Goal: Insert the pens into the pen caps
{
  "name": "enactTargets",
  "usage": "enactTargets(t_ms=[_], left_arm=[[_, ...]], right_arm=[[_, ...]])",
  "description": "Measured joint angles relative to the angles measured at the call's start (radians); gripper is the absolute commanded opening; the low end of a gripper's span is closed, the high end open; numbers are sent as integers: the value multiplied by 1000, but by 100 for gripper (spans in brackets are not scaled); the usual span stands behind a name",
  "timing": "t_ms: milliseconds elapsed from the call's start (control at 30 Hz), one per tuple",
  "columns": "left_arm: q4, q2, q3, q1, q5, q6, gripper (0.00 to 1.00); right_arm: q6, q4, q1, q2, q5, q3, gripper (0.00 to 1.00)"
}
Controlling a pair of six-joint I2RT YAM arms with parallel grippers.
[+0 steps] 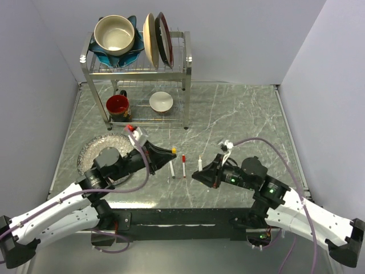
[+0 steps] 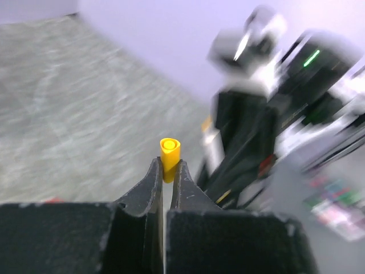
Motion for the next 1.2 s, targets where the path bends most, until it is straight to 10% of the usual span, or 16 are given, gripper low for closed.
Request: enactTargets(t_ms=[400, 1200], left_arm=[[460, 57, -185, 0, -10, -580, 1], [527, 62, -186, 0, 50, -587, 1]], right_arm=[[37, 230, 66, 112, -144, -38, 0], [68, 283, 84, 237, -149, 0, 0]])
